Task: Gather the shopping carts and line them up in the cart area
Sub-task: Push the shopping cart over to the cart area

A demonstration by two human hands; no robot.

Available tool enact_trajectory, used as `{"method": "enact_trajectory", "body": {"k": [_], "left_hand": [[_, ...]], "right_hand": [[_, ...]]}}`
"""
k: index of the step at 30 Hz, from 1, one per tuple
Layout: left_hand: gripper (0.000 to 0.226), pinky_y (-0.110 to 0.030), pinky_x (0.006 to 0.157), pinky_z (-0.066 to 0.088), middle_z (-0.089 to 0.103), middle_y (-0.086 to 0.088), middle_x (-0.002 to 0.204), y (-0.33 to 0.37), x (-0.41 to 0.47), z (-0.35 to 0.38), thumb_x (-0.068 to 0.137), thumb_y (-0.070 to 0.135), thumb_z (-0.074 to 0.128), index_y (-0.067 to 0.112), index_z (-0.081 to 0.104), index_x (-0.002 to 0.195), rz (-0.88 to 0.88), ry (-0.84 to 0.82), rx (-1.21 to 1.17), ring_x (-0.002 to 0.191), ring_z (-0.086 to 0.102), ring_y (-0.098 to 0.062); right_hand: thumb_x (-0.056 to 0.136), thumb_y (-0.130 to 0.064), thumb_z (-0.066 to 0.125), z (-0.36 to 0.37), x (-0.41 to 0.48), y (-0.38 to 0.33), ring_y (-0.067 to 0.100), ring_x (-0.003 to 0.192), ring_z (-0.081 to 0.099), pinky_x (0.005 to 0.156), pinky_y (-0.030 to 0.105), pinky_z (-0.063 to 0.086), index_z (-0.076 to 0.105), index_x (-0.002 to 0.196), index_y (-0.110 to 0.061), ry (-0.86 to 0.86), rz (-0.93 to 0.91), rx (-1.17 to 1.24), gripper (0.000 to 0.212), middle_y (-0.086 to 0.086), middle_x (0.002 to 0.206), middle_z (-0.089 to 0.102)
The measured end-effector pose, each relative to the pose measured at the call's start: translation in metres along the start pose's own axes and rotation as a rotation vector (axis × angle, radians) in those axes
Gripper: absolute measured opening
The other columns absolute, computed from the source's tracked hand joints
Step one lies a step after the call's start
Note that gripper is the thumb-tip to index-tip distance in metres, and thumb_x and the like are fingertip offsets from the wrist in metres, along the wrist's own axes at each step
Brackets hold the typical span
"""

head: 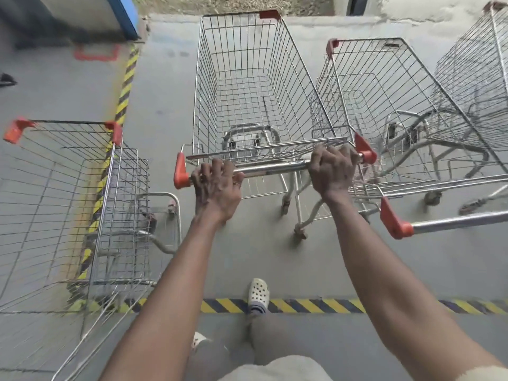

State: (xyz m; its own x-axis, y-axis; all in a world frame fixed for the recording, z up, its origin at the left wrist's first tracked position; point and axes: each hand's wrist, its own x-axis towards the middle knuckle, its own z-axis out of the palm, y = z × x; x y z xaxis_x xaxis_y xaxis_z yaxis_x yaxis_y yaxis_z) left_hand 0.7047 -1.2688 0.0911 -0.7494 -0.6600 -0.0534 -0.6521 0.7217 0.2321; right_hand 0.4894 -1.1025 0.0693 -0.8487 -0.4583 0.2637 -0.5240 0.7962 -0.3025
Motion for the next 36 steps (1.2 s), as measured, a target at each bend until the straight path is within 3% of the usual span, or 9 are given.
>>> {"method": "enact_trajectory", "body": {"k": [4, 8, 13, 20, 23, 26, 30, 33, 36], "left_hand": [[0.035, -0.050, 0.107, 0.028, 0.048, -0.010, 0.127, 0.000, 0.056, -0.002, 0.104, 0.044, 0.033, 0.019, 0.050, 0.122, -0.003, -0.018, 0.014, 0.118, 0.041, -0.029], [0.038, -0.054, 0.115, 0.023, 0.046, -0.013, 0.132, 0.003, 0.102, -0.002, 0.103, 0.047, 0.031, 0.020, 0.047, 0.126, -0.023, -0.056, 0.009, 0.125, 0.040, -0.030], [0.041, -0.058, 0.120, 0.013, 0.038, -0.016, 0.149, -0.004, 0.134, -0.012, 0.105, 0.050, 0.025, 0.023, 0.045, 0.128, -0.085, -0.117, -0.054, 0.143, 0.029, -0.035], [0.044, -0.055, 0.120, 0.016, 0.042, -0.017, 0.145, -0.033, 0.146, -0.028, 0.101, 0.054, 0.023, 0.024, 0.050, 0.117, -0.131, -0.123, -0.053, 0.140, 0.032, -0.033], [0.039, -0.055, 0.120, 0.016, 0.043, -0.015, 0.142, -0.033, 0.130, -0.033, 0.102, 0.052, 0.025, 0.024, 0.049, 0.112, -0.151, -0.134, -0.073, 0.139, 0.032, -0.032], [0.032, -0.054, 0.120, 0.016, 0.045, -0.017, 0.139, -0.036, 0.105, -0.035, 0.104, 0.052, 0.028, 0.025, 0.046, 0.106, -0.165, -0.131, -0.046, 0.139, 0.032, -0.034], [0.042, -0.051, 0.119, 0.014, 0.044, -0.016, 0.139, -0.050, 0.060, -0.032, 0.105, 0.051, 0.027, 0.019, 0.050, 0.120, -0.174, -0.116, -0.014, 0.137, 0.033, -0.031], [0.050, -0.052, 0.121, 0.006, 0.040, -0.016, 0.144, -0.067, 0.024, -0.029, 0.105, 0.053, 0.023, 0.018, 0.045, 0.133, -0.192, -0.117, 0.002, 0.142, 0.028, -0.033], [0.050, -0.057, 0.122, 0.008, 0.040, -0.015, 0.141, -0.076, -0.013, -0.032, 0.105, 0.054, 0.021, 0.018, 0.044, 0.131, -0.212, -0.123, -0.008, 0.138, 0.031, -0.034]], "right_hand": [[0.109, -0.048, 0.026, 0.023, 0.055, -0.004, 0.022, 0.088, 0.050, 0.101, 0.043, 0.032, 0.066, 0.069, -0.013, -0.096, 0.031, 0.030, 0.067, -0.007, 0.075, 0.060], [0.099, -0.072, 0.005, 0.034, 0.103, -0.006, 0.024, 0.100, 0.055, 0.107, 0.047, 0.030, 0.069, 0.079, -0.021, -0.260, 0.014, -0.002, 0.084, -0.003, 0.089, 0.064], [0.099, -0.073, 0.032, 0.016, 0.125, -0.026, 0.026, 0.132, 0.045, 0.121, 0.041, 0.016, 0.073, 0.109, -0.019, -0.447, -0.107, 0.075, 0.068, 0.009, 0.130, 0.063], [0.085, -0.087, 0.038, 0.020, 0.124, -0.047, 0.025, 0.132, 0.046, 0.123, 0.049, 0.010, 0.065, 0.110, -0.027, -0.502, -0.203, 0.153, 0.071, 0.005, 0.123, 0.064], [0.089, -0.083, 0.040, 0.020, 0.112, -0.049, 0.023, 0.129, 0.049, 0.124, 0.043, 0.007, 0.065, 0.112, -0.026, -0.512, -0.228, 0.156, 0.066, 0.005, 0.124, 0.064], [0.081, -0.094, 0.026, 0.025, 0.095, -0.049, 0.020, 0.120, 0.054, 0.120, 0.051, 0.014, 0.059, 0.099, -0.036, -0.525, -0.235, 0.144, 0.069, -0.004, 0.112, 0.066], [0.074, -0.102, 0.016, 0.031, 0.055, -0.052, 0.024, 0.123, 0.053, 0.118, 0.053, 0.016, 0.062, 0.097, -0.036, -0.553, -0.219, 0.148, 0.084, -0.008, 0.109, 0.064], [0.078, -0.098, 0.023, 0.015, 0.017, -0.059, 0.030, 0.133, 0.047, 0.121, 0.054, 0.016, 0.063, 0.103, -0.036, -0.559, -0.235, 0.169, 0.078, -0.004, 0.119, 0.063], [0.084, -0.091, 0.033, -0.003, -0.019, -0.066, 0.031, 0.133, 0.042, 0.114, 0.051, 0.029, 0.065, 0.107, -0.032, -0.563, -0.255, 0.169, 0.071, -0.004, 0.120, 0.063]]}}
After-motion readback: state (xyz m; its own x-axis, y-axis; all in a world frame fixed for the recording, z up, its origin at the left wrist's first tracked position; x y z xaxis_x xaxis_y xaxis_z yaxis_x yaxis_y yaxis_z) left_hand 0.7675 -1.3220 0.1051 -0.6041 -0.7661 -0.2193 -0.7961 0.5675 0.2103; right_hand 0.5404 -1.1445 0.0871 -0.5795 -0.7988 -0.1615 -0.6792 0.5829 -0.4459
